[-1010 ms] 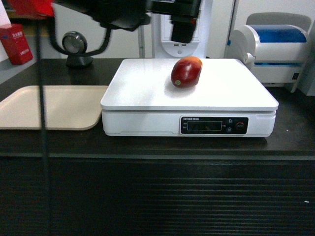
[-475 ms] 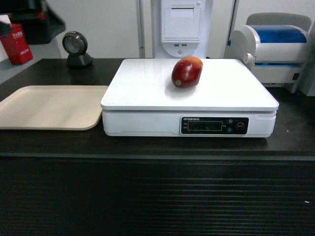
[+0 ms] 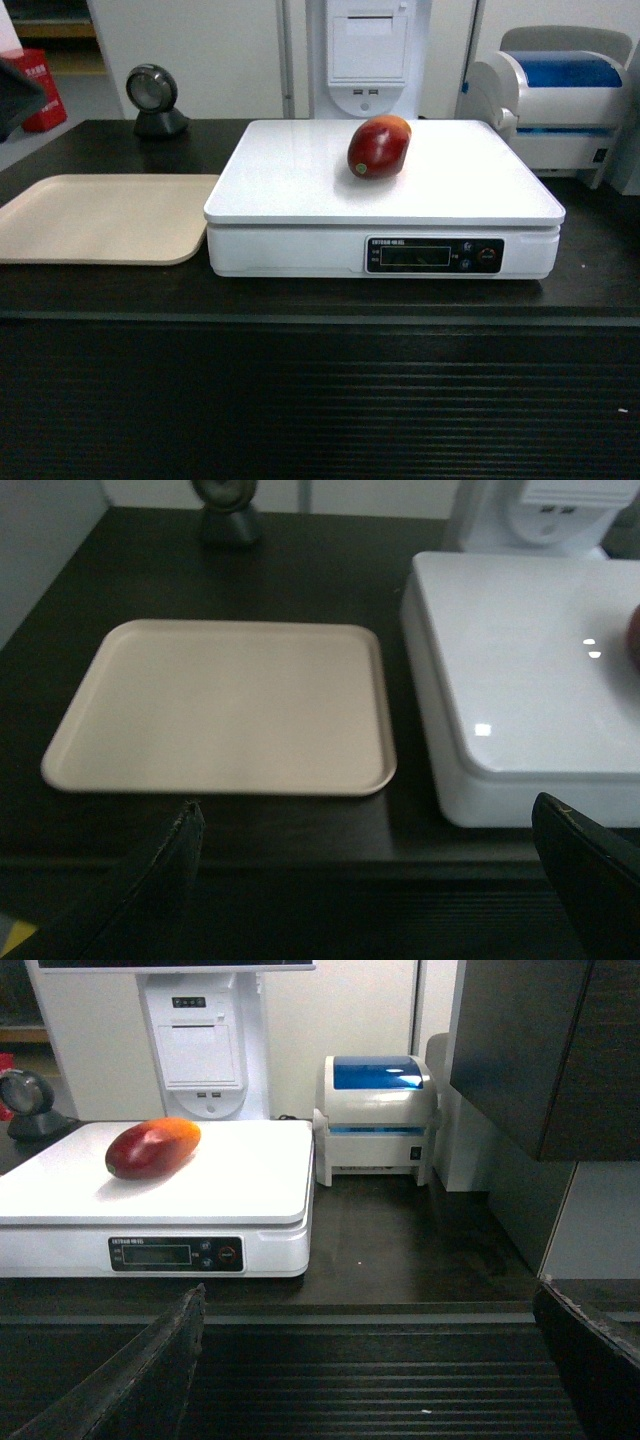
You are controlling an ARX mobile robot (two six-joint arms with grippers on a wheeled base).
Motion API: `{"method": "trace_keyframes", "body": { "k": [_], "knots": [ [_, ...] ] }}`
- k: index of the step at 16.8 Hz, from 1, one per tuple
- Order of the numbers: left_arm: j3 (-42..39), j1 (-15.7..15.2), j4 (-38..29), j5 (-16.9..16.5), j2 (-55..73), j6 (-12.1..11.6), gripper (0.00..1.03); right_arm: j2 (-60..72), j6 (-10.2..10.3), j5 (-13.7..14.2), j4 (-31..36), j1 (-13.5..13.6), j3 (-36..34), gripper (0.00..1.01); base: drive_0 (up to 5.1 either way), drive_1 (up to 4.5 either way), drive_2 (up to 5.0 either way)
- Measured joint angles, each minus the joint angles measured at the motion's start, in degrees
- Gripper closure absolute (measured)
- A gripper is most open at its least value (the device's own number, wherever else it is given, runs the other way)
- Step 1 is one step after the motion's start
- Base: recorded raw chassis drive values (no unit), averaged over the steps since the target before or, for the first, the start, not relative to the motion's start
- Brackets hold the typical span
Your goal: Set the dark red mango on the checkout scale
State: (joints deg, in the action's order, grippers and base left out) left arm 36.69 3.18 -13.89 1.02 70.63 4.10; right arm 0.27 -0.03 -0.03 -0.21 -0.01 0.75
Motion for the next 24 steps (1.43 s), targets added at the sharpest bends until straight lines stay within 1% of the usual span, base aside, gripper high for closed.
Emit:
{"method": "trace_keyframes", "body": {
  "k": [2, 3, 4, 6, 7, 8, 9, 10, 11, 12, 13, 14, 15, 16, 17, 18, 19, 24],
  "knots": [
    [-8.1, -2.1, 0.7, 0.9, -6.7, -0.1, 0.05, 0.0, 0.0, 0.0, 0.0, 0.0, 0.0, 0.03, 0.0, 0.00, 0.0],
    [-12.1, -2.8, 2.8, 0.9, -11.5, 0.0, 0.05, 0.0, 0.0, 0.0, 0.0, 0.0, 0.0, 0.03, 0.0, 0.00, 0.0],
    [-15.4, -4.2, 4.1, -0.6, -15.8, 0.5, 0.05, 0.0, 0.0, 0.0, 0.0, 0.0, 0.0, 0.03, 0.0, 0.00, 0.0],
    [-19.7, -6.6, 6.0, -1.6, -21.9, 1.6, 0.05, 0.0, 0.0, 0.0, 0.0, 0.0, 0.0, 0.03, 0.0, 0.00, 0.0],
    [-21.1, -7.2, 6.8, -2.0, -24.7, 1.9, 0.05, 0.0, 0.0, 0.0, 0.0, 0.0, 0.0, 0.03, 0.0, 0.00, 0.0],
    [-21.8, -7.7, 6.1, -2.6, -26.8, 1.7, 0.05, 0.0, 0.0, 0.0, 0.0, 0.0, 0.0, 0.03, 0.0, 0.00, 0.0],
    [-26.0, -8.6, -7.2, -5.4, -28.2, -0.2, 0.15, 0.0, 0.0, 0.0, 0.0, 0.0, 0.0, 0.03, 0.0, 0.00, 0.0],
    [-30.1, -9.1, -13.3, -6.6, -32.0, -1.6, 0.26, 0.0, 0.0, 0.0, 0.0, 0.0, 0.0, 0.03, 0.0, 0.00, 0.0],
    [-32.0, -9.2, -12.9, -6.8, -37.2, -2.5, 0.38, 0.0, 0.0, 0.0, 0.0, 0.0, 0.0, 0.03, 0.0, 0.00, 0.0],
    [-32.3, -7.6, -12.1, -4.3, -40.1, -3.0, 0.49, 0.0, 0.0, 0.0, 0.0, 0.0, 0.0, 0.03, 0.0, 0.00, 0.0],
    [-32.5, -3.7, -11.1, -1.7, -42.0, -3.0, 0.60, 0.0, 0.0, 0.0, 0.0, 0.0, 0.0, 0.03, 0.0, 0.00, 0.0],
    [-33.2, -2.7, -9.7, -1.9, -43.5, -3.2, 0.72, 0.0, 0.0, 0.0, 0.0, 0.0, 0.0, 0.03, 0.0, 0.00, 0.0],
    [-33.9, -3.0, -8.3, -1.0, -44.7, -3.2, 0.83, 0.0, 0.0, 0.0, 0.0, 0.0, 0.0, 0.03, 0.0, 0.00, 0.0],
    [-34.3, -3.4, -7.4, -1.0, -46.1, -3.2, 0.94, 0.0, 0.0, 0.0, 0.0, 0.0, 0.0, 0.03, 0.0, 0.00, 0.0],
    [-34.4, -3.3, -6.7, -1.0, -47.6, -3.2, 1.01, 0.0, 0.0, 0.0, 0.0, 0.0, 0.0, 0.03, 0.0, 0.00, 0.0],
    [-35.5, -3.3, -9.0, -1.0, -48.6, -3.3, 1.01, 0.0, 0.0, 0.0, 0.0, 0.0, 0.0, 0.03, 0.0, 0.00, 0.0],
    [-36.2, -3.3, -6.3, -1.1, -49.8, -3.3, 1.01, 0.0, 0.0, 0.0, 0.0, 0.0, 0.0, 0.03, 0.0, 0.00, 0.0],
    [-36.2, -3.3, -0.2, -1.0, -56.5, -3.3, 1.01, 0.0, 0.0, 0.0, 0.0, 0.0, 0.0, 0.03, 0.0, 0.00, 0.0]
  ]
}}
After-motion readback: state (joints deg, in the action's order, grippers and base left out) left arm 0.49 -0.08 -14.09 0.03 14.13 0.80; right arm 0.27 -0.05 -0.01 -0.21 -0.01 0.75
